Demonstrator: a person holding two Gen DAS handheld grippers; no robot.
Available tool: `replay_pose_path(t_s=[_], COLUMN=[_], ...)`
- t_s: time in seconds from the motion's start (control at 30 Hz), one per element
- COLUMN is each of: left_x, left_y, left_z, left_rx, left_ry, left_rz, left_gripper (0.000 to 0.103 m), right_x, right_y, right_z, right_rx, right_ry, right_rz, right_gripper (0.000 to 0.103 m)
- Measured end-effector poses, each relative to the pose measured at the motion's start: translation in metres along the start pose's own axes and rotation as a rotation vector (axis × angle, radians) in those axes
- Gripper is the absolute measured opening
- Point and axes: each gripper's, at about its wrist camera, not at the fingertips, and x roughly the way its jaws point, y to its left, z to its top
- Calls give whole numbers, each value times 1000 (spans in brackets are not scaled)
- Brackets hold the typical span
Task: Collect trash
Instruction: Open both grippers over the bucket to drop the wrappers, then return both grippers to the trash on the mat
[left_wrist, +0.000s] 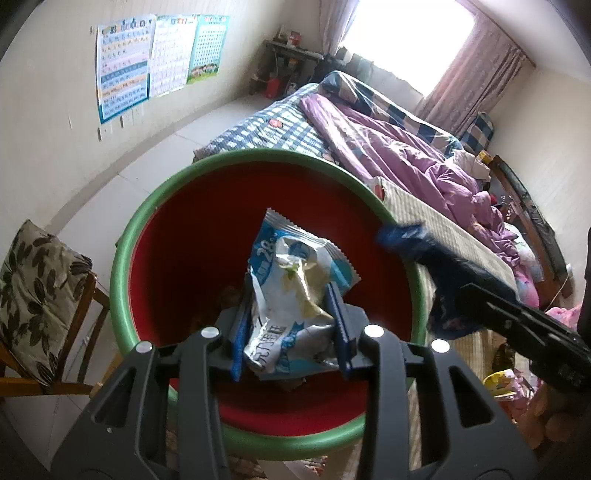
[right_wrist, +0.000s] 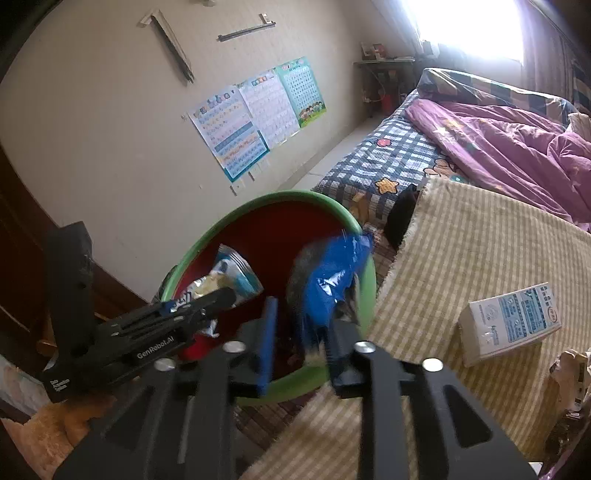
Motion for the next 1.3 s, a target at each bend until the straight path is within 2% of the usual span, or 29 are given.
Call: replay_pose_path(t_s=[0.03,0.07,0.13,0.43,0.67,0.73,0.9,1.1,1.23,1.3], left_x=[1,2,1,0,-3,-3,6,13,9,8], left_y=[2,3,6,1,-20,-26,-52,-92,-117,-129], left_z=[0,1,1,2,-5,-7,-22,-38,-45,-49], left_rx=[-2,-3,-3,14,43,55,79,126,170,164], left_ry=[2,3,-3,-11,-16,-15,24,61,31,41], left_rz=[-3,-4,-11,-18,-14,-15,-48,-83,-57,-90], left_gripper=[38,46,52,55,55,55,55,55,61,61], right_x=[0,0,-1,-11,-33,-43,-65,-112,-142,-153], right_y=[1,2,4,-1,-23,-39,-82,-139,-178,-195], right_z=[0,1,3,4,-6,-13,-30,-43,-56,-63], right_rx=[-2,-3,-7,-5,42,67,140,228,272,294], right_ry=[-3,-7,-15,-46,-73,-77,-58,-108,-131,-132], right_rz=[-2,-7,-15,-38,-57,-80,-158,-243,-295,-311], right_gripper=[34,37,49,54,55,60,60,60,60,60])
